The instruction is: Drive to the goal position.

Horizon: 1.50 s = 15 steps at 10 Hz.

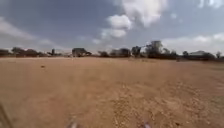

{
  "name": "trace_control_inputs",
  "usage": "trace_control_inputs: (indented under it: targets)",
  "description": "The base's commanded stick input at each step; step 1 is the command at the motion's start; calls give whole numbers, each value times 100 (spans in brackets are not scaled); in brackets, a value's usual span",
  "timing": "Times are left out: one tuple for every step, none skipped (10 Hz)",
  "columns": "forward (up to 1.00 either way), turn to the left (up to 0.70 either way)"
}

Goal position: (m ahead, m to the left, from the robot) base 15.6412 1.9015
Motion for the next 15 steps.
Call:
trace_control_inputs:
  targets:
    - [70,0]
    - [70,0]
    - [70,0]
    - [70,0]
    - [70,0]
    - [70,0]
    - [70,0]
    - [70,0]
    - [70,0]
    - [70,0]
    - [70,0]
    - [70,0]
    - [70,0]
    - [70,0]
    - [70,0]
